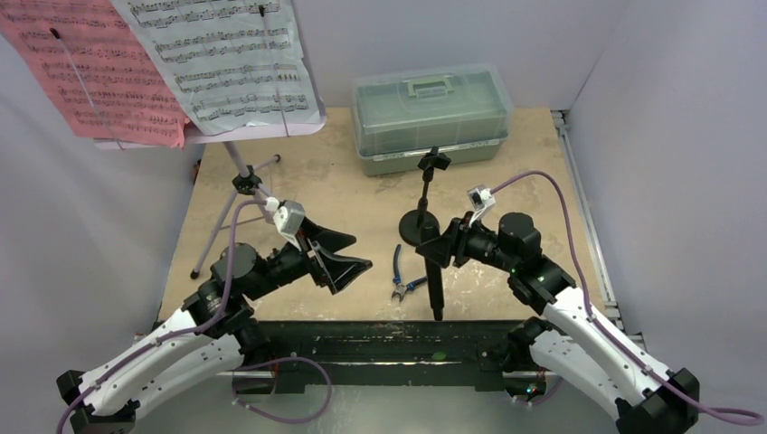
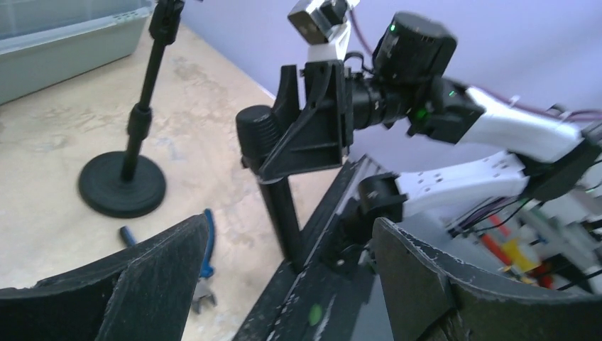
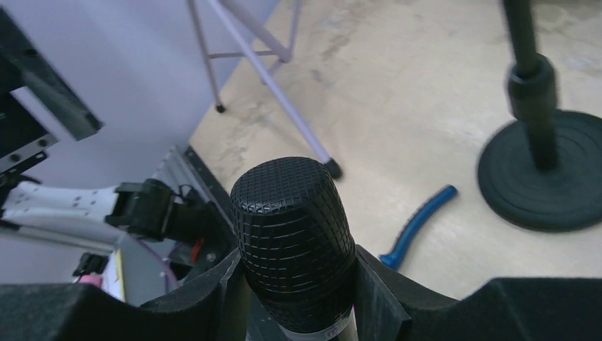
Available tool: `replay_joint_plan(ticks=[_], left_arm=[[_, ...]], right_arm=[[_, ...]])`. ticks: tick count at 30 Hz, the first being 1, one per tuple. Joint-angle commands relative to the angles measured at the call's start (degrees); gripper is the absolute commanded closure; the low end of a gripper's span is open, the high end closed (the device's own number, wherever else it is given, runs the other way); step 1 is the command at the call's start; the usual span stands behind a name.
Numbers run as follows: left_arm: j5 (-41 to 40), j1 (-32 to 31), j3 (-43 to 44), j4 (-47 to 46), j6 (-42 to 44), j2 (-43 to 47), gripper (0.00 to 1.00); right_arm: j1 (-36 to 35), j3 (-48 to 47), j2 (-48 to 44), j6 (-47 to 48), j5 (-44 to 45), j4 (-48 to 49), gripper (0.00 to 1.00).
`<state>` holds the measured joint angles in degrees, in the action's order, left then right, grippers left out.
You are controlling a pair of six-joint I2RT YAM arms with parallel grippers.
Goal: Set up the instrument practice props
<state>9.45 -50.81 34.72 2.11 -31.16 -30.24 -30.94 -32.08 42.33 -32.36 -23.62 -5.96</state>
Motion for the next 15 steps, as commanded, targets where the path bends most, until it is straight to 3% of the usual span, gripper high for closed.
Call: replay_joint_plan(ticks=[1, 5, 11, 15], left_arm=[[1.2, -0.2, 0.6, -9.7, -12.0, -1.2, 0.15], [3.4, -0.2, 0.4, -14.1, -18.1, -4.8, 0.16], [7.2, -0.9, -4.1, -31.6, -27.3, -11.3, 0.21], [3.6, -4.5, -3.0, -32.5, -26.1, -13.4, 0.23]], right_arm=[[-3.3, -1.9, -0.7, -2.8, -4.5, 11.5, 1.00], [-7.8, -3.0, 0.4, -1.7, -1.6, 11.8, 1.00], [-12.7, -1.4, 1.0, -2.6, 1.4, 14.4, 1.00], [-14.9, -1.2, 0.4, -2.5, 3.4, 14.9, 1.00]])
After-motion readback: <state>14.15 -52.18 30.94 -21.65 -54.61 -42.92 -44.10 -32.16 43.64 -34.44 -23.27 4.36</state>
